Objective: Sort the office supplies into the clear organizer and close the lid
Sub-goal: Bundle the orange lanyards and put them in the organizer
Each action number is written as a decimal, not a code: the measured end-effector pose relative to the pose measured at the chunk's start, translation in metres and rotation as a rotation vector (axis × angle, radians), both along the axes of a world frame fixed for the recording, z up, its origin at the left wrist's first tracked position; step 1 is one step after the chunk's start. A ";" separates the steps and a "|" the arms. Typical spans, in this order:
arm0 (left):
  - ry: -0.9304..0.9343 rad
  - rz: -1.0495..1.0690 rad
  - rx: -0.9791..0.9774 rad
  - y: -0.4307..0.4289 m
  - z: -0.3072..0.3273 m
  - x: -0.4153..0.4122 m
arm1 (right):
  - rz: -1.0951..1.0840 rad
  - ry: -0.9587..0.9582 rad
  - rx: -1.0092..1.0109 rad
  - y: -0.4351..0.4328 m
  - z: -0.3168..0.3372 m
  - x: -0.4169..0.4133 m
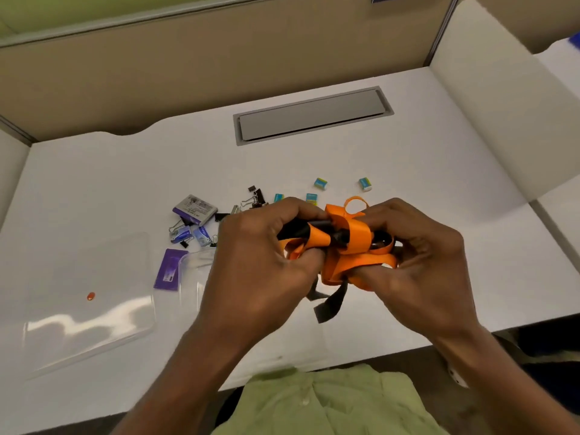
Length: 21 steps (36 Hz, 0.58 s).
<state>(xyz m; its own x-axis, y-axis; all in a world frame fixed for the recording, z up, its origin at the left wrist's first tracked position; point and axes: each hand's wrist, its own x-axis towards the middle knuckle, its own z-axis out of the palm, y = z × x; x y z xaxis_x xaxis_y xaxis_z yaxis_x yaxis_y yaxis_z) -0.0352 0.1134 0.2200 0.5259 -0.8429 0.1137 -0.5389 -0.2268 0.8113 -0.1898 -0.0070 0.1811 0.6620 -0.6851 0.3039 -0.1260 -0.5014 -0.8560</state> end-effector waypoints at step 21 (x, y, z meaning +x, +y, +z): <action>0.051 -0.019 0.415 0.053 -0.186 -0.017 | 0.242 0.771 0.224 0.064 -0.136 0.019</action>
<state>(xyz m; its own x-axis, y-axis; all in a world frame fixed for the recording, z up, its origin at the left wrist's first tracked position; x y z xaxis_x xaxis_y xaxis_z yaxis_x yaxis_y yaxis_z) -0.0521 0.1665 0.0338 0.5061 -0.8213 -0.2633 -0.5075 -0.5305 0.6790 -0.1705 0.0567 0.0455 0.7651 -0.4875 -0.4208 -0.6276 -0.4183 -0.6566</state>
